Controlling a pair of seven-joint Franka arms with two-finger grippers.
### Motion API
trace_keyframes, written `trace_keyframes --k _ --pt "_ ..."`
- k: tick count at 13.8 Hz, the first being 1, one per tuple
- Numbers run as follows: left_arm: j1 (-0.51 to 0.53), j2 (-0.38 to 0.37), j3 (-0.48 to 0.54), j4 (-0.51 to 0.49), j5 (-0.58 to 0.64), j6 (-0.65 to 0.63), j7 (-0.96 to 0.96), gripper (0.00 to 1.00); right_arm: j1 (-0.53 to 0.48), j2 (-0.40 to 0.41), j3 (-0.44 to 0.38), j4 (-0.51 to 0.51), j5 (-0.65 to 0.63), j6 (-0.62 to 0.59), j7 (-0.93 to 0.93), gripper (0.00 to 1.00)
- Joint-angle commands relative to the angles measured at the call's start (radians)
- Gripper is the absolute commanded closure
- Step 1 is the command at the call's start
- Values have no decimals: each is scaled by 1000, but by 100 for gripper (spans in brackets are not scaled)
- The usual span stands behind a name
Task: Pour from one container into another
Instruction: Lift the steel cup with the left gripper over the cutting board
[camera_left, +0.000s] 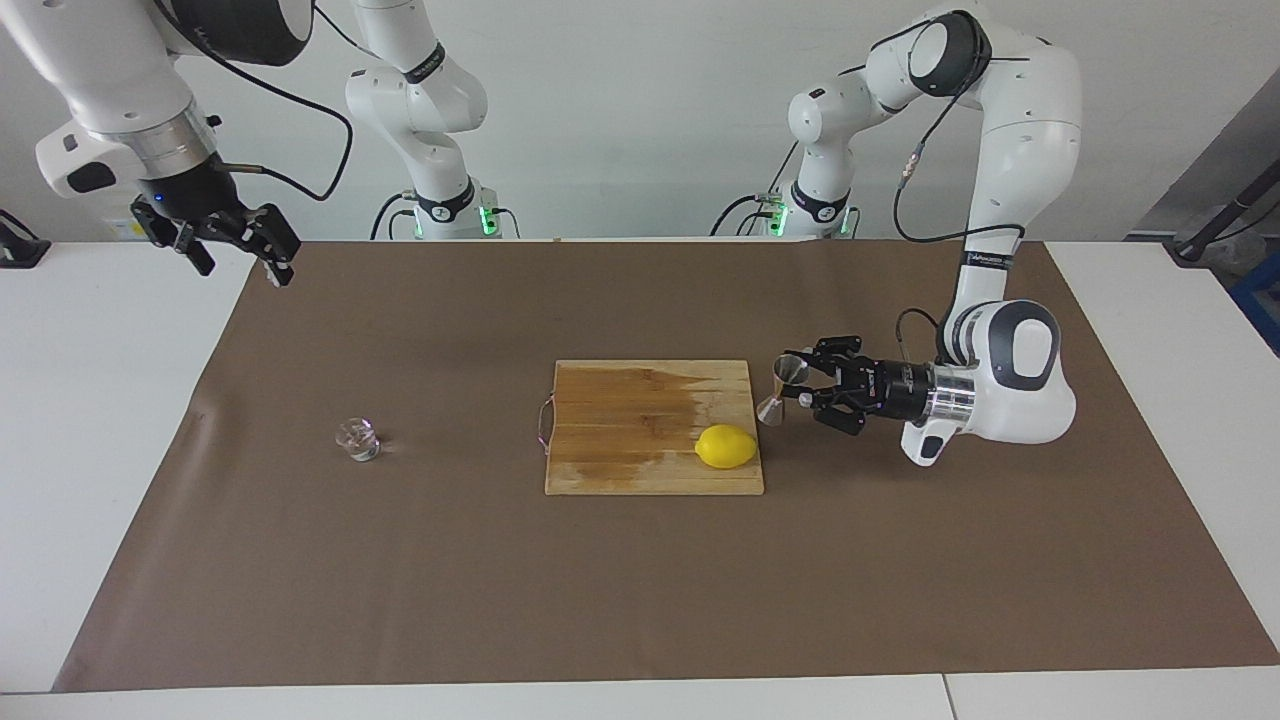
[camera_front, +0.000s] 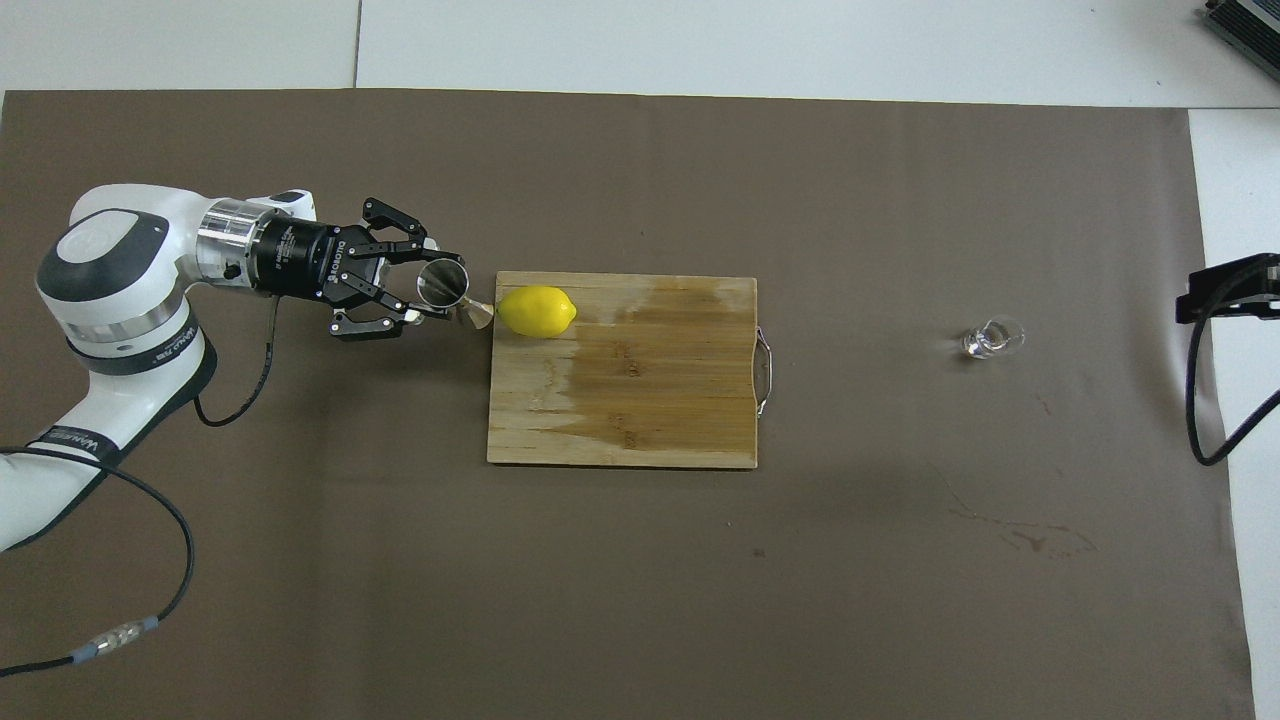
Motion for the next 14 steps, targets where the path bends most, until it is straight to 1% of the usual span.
trace_keyframes --k 1,3,6,8,10,12,14 --pt "-90 -109 71 -114 -107 46 9 63 -13 -25 10 -27 26 -4 5 0" --pt "-143 -126 94 -130 -153 76 14 62 -13 -25 10 -27 26 -4 5 0" --pt "-186 -135 95 -171 -187 161 92 62 -13 -25 10 -27 26 -4 5 0" --pt "-222 -138 95 -183 -228 202 106 62 -13 -25 10 -27 26 -4 5 0" --pt "-248 -137 95 -185 -260 247 106 62 -13 -25 8 -27 26 -4 8 0" --pt "-275 -132 95 -195 -299 261 116 62 -21 -25 8 -27 26 -4 8 0" --pt "-291 -124 95 -208 -313 285 173 63 -15 -25 8 -27 26 -4 8 0"
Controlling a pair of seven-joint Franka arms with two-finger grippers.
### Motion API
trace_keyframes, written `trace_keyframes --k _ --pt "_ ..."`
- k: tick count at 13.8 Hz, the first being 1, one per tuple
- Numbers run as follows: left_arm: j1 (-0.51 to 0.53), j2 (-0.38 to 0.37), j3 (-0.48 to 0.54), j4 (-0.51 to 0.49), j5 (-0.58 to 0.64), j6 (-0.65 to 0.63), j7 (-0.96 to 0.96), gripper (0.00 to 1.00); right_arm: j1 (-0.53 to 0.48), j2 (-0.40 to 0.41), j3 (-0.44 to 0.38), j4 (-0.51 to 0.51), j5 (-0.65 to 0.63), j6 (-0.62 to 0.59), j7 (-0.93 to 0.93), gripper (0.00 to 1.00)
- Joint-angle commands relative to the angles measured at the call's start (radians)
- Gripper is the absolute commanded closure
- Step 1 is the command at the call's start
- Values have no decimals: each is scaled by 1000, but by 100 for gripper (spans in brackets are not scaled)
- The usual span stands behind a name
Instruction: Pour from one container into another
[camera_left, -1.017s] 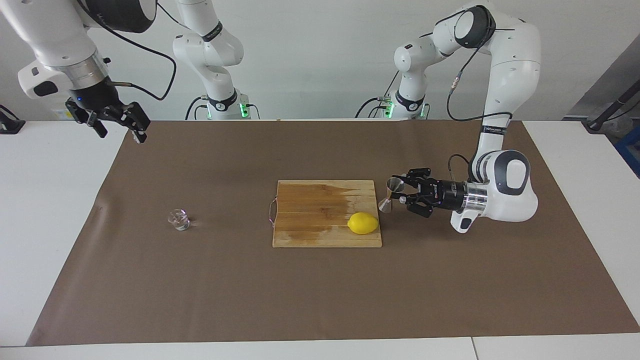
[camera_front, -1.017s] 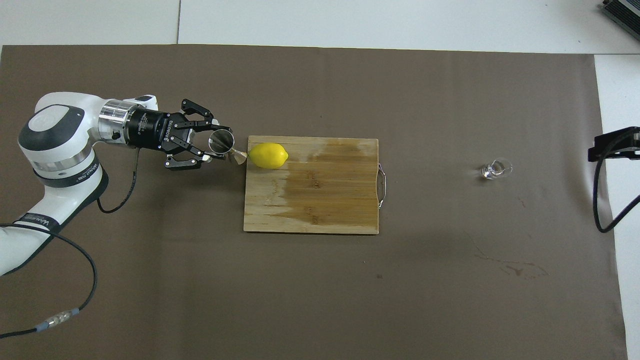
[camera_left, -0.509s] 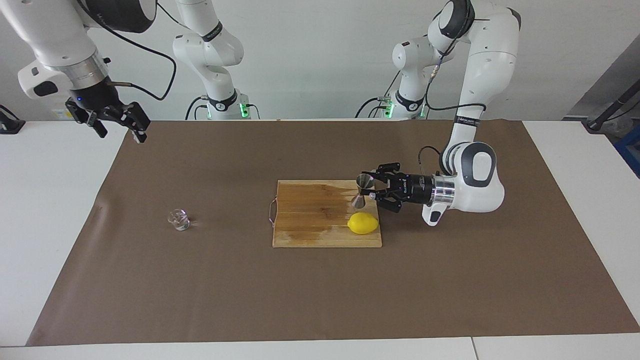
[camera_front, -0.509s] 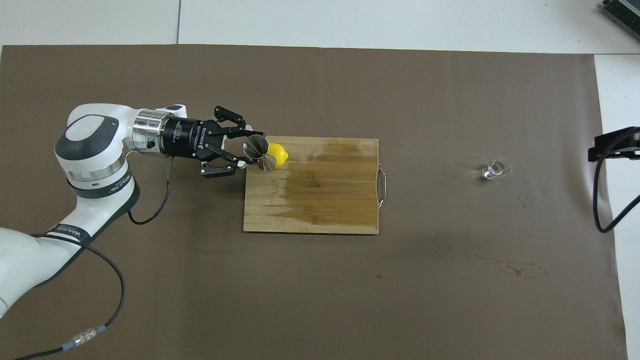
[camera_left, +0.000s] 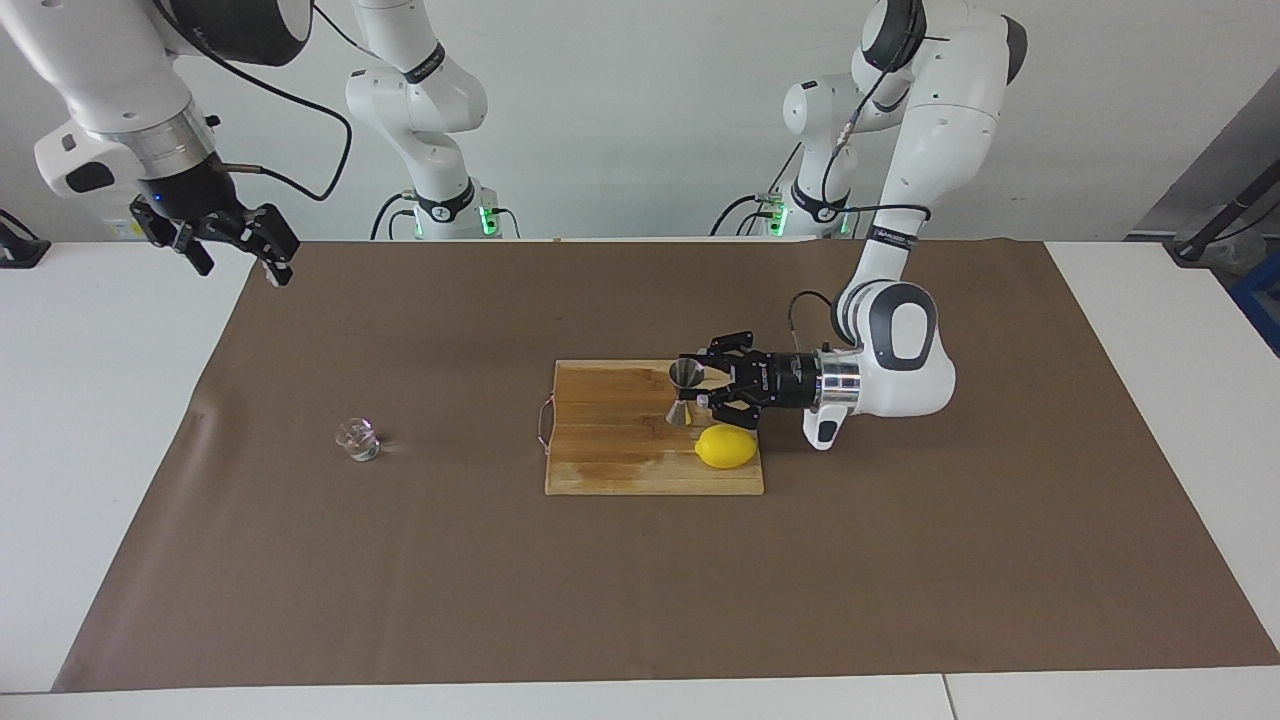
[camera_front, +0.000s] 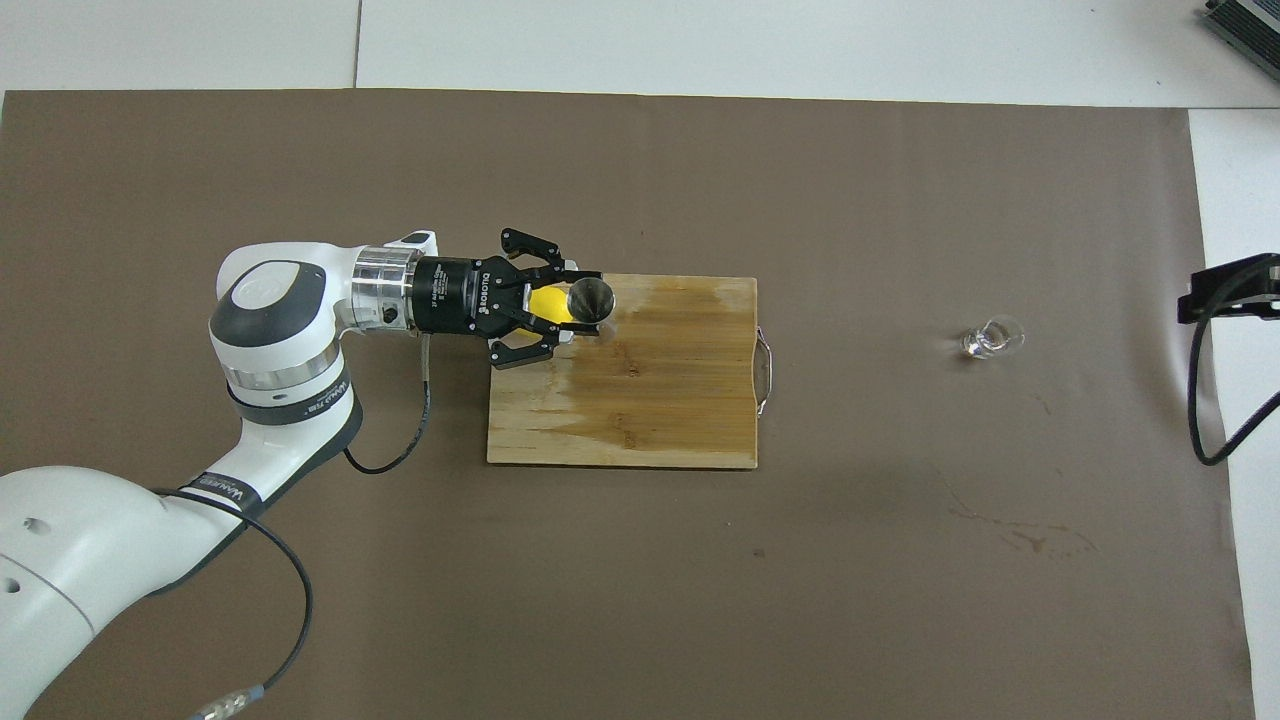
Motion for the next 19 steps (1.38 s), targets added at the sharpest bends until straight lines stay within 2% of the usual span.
trace_keyframes --k 1,7,10,19 --pt "-34 -27 23 -55 -44 33 71 63 -14 -25 9 -27 26 -4 8 0" --pt "-35 16 21 -69 -51 35 117 63 -22 -27 3 -32 26 1 3 0" --pt "-55 41 21 -67 -63 33 129 63 -26 -62 3 -102 25 13 -6 0" --pt "-74 83 23 -67 -65 33 201 62 -26 -91 3 -230 25 200 -9 0"
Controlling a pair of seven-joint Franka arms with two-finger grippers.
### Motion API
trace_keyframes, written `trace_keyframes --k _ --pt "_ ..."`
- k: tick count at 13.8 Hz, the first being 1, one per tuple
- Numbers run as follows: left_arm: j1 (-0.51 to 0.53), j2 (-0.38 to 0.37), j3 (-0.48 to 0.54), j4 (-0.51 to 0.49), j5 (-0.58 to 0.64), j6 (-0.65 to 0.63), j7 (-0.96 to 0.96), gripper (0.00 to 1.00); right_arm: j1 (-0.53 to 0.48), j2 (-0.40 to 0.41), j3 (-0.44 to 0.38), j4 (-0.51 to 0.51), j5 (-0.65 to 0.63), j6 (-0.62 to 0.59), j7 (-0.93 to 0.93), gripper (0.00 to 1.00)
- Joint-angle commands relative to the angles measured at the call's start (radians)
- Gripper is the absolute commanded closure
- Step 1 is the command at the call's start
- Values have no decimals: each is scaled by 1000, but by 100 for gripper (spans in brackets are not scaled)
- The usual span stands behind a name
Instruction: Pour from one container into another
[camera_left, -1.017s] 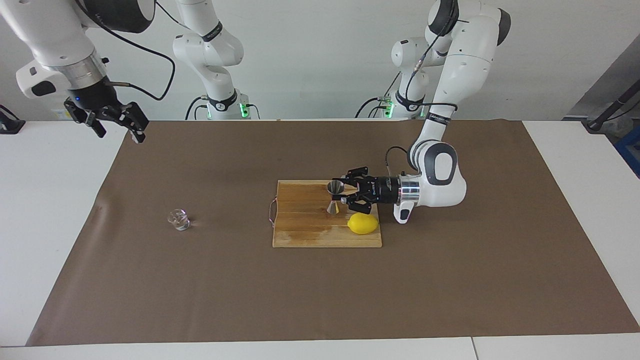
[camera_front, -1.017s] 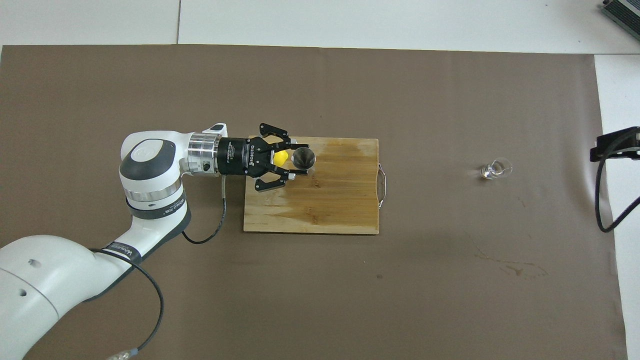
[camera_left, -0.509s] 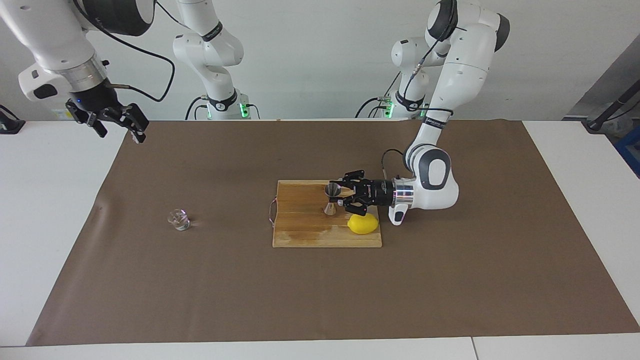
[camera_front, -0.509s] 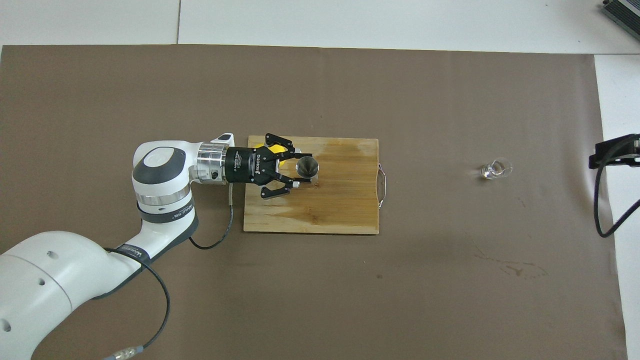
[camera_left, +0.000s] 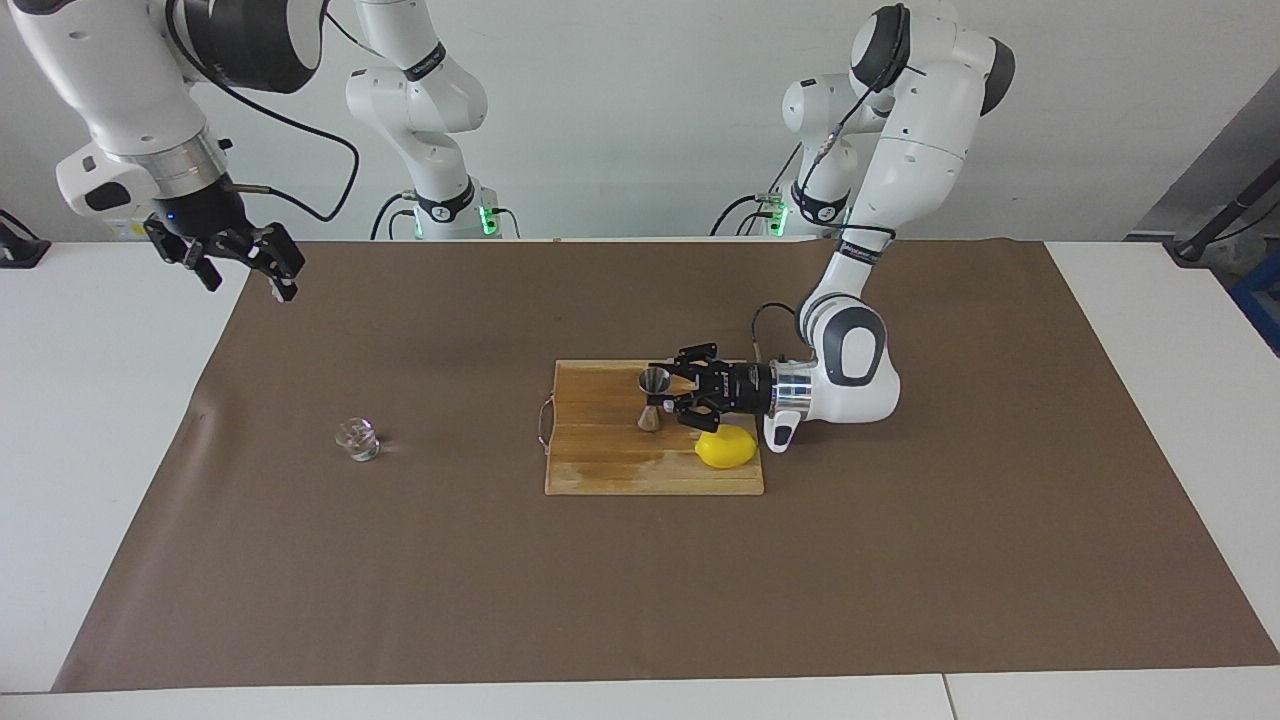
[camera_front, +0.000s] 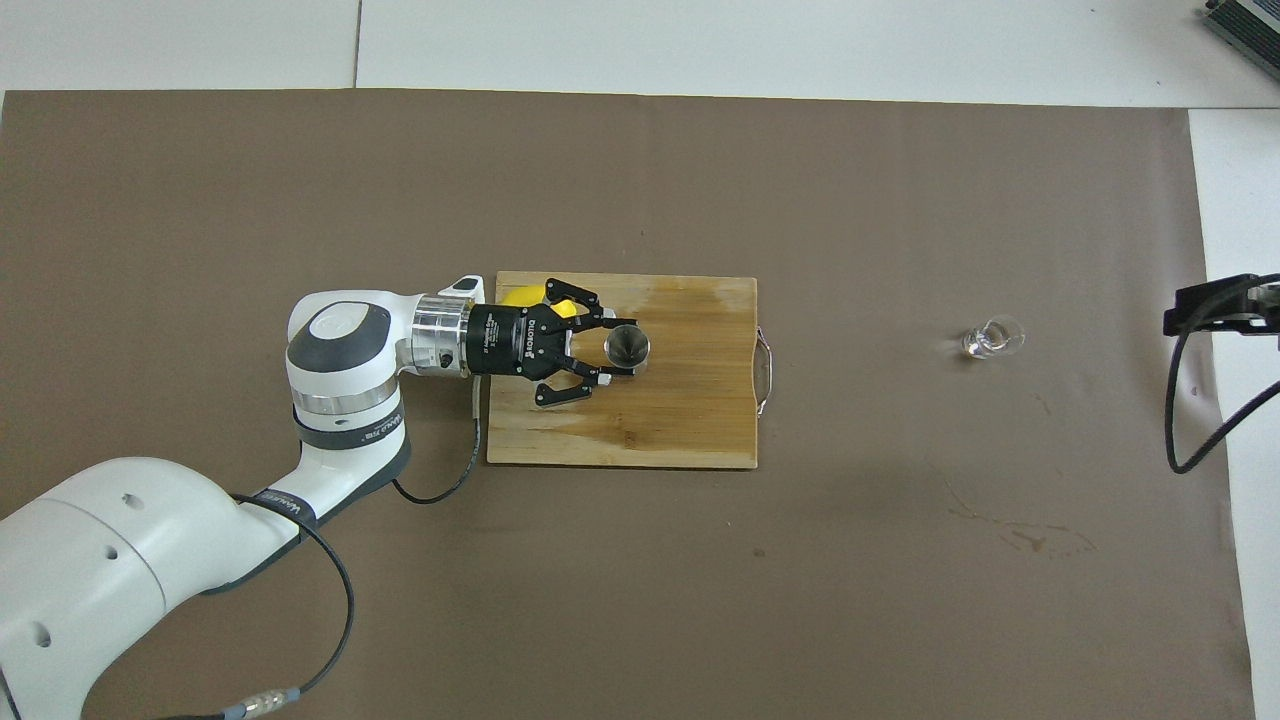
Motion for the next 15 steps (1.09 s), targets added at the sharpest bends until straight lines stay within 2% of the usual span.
trace_keyframes --k 1,5,9,10,12,15 --pt "-25 6 14 -9 -27 8 41 62 -14 -38 6 -73 26 61 -20 0" --pt "-28 13 14 -6 -25 11 41 62 -14 -32 8 -128 37 185 -141 0" --pt "-36 16 16 -4 -24 22 38 58 -44 7 6 -153 167 280 -395 0" --pt "-38 16 16 -4 -24 25 35 46 -49 16 6 -153 204 282 -449 0" --pt "-41 16 16 -1 -24 25 16 0 -54 27 6 -153 233 294 -506 0" --pt "-41 16 16 2 -25 23 -2 0 -101 54 6 -158 368 296 -665 0"
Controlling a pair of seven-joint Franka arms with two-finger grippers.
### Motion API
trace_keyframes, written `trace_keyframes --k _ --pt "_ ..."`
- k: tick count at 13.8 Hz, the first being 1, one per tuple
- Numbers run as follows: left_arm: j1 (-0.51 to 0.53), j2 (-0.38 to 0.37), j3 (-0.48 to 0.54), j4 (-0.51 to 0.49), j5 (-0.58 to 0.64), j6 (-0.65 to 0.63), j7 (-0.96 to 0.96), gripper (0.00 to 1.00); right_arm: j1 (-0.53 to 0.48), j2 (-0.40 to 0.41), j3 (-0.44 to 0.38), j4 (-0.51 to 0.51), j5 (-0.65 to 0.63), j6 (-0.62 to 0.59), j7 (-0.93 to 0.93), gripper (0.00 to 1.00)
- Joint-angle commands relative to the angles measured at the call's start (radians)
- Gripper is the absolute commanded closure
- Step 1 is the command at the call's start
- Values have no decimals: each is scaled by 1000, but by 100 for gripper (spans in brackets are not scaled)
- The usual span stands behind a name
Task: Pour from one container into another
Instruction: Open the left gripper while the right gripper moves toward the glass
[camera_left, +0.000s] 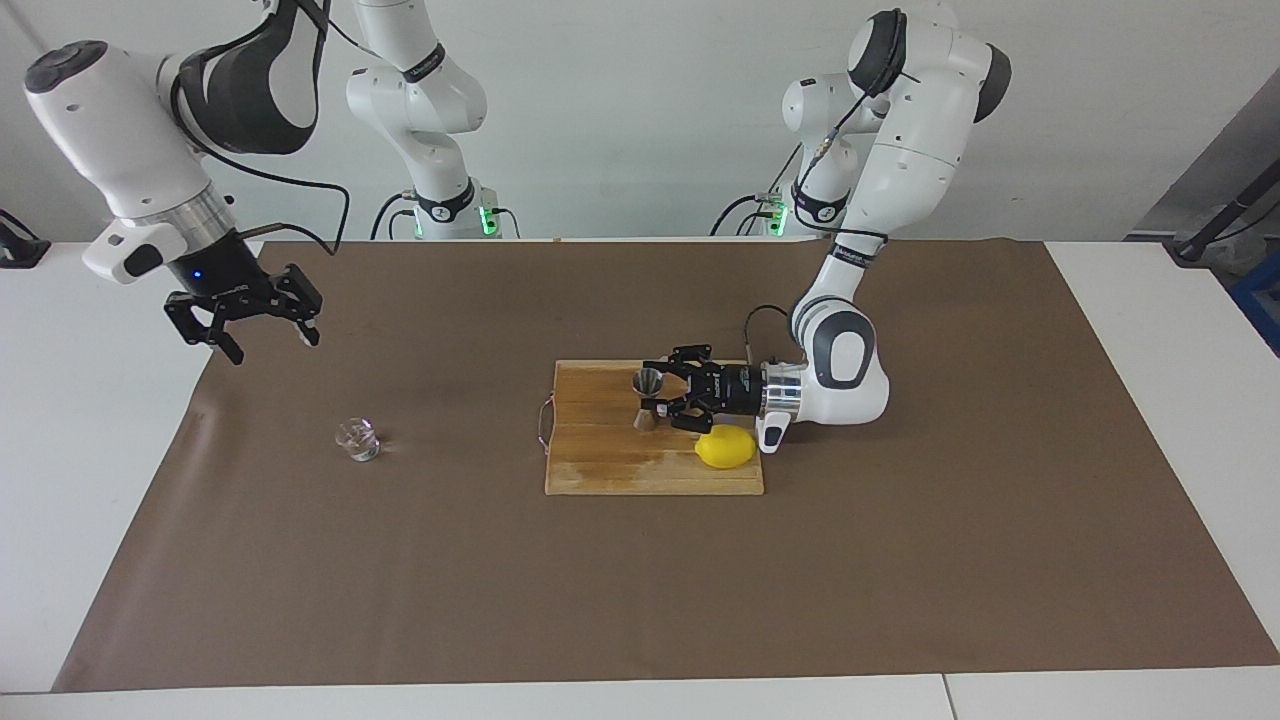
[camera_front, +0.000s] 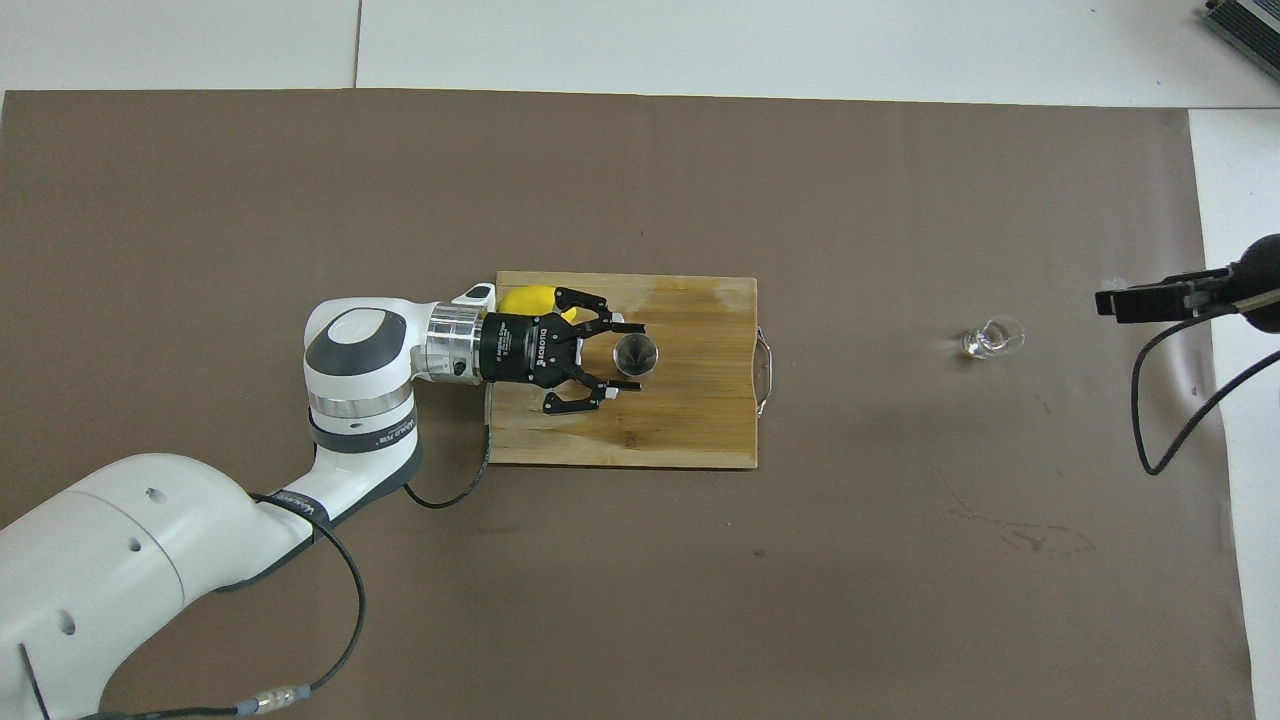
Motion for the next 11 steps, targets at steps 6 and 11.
trace_keyframes --k 6,11 --pt "-3 -4 31 15 -15 -12 -40 0 -158 96 9 -44 388 17 -582 0" --pt "46 -5 43 47 75 -30 -64 0 -207 174 9 -46 507 -6 -886 0"
